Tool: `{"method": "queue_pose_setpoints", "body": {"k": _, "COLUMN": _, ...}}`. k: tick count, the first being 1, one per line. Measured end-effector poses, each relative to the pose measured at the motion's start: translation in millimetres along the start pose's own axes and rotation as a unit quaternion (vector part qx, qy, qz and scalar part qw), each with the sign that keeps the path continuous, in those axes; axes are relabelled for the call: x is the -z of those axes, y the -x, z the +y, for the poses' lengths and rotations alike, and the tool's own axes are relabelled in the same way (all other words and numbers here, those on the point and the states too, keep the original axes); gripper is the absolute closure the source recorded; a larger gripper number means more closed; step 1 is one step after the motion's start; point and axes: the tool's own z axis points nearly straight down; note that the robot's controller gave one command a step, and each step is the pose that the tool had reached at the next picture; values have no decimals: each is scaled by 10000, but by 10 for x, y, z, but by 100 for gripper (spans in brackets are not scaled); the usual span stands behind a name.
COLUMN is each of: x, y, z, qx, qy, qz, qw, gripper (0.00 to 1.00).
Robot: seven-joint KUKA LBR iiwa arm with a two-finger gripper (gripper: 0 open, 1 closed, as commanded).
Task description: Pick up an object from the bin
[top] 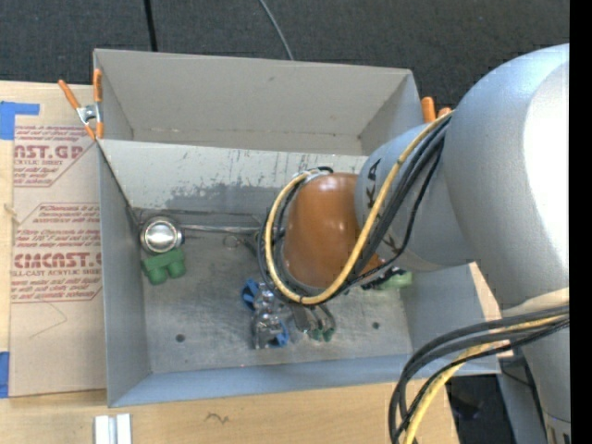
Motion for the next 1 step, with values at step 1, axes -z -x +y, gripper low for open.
{"method": "queue_pose_setpoints", "body": {"k": 1, "x": 1337, "y": 189, "z": -106, "qx": 429, "qy": -11, "qz": -62, "qw": 9991, "gripper": 100}}
